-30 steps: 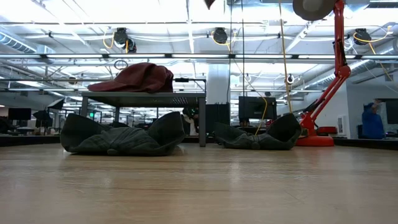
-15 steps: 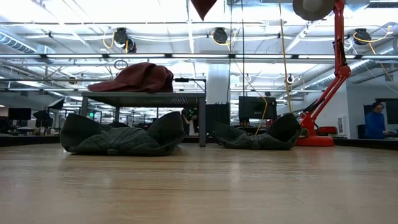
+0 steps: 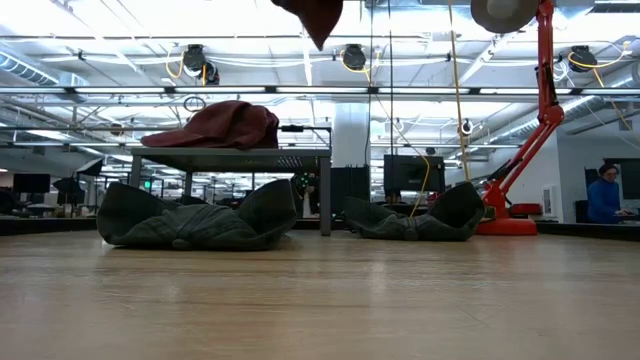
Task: Pick & Place hat
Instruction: Stack the red cap on top of the red cap on the shelf
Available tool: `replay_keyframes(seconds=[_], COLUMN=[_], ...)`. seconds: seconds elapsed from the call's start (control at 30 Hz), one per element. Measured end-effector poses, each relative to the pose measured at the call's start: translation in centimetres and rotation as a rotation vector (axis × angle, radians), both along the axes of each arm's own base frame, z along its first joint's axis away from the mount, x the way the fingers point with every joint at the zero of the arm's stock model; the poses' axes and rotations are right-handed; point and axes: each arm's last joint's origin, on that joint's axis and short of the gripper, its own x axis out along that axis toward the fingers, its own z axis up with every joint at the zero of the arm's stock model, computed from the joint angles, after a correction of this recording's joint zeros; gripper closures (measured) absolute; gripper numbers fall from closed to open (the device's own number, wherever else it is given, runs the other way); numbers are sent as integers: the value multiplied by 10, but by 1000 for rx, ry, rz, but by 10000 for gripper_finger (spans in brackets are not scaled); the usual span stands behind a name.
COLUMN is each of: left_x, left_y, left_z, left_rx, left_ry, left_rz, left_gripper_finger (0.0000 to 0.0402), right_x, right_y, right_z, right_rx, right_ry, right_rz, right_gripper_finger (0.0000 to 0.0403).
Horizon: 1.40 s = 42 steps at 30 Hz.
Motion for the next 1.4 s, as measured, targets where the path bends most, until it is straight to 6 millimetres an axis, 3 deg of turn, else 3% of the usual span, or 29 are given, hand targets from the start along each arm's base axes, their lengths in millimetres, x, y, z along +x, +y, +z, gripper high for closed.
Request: replay_keyframes(seconds=[0.23, 0.33, 0.67, 0.83, 1.0, 1.2, 1.4], left_x=[-1, -1, -1, -3, -6, -9, -4], left_y=[0, 0, 2, 0, -10, -17, -21], left_z=[1, 1, -3, -5, -7, -2, 25], left_rx=[-13, -42, -110, -145, -194, -285, -311], left_ry=[-5, -10, 23, 74, 240, 371, 371], left_rz=[17, 19, 98, 172, 219, 263, 208], left_gripper_finger=[189, 208, 374, 375, 375, 375, 375], right_x=[0, -1, -1, -2, -23, -50, -62], right_y=[0, -1, 4, 14, 28, 30, 30], right_z=[1, 0, 2, 1, 12, 24, 31], right_rx=[-2, -12, -66, -89, -54, 2, -28], right_ry=[-5, 4, 28, 61, 84, 100, 106], right_rz=[-7, -29, -9, 23, 61, 63, 66], right_gripper_finger=[400, 400, 391, 370, 321, 265, 244])
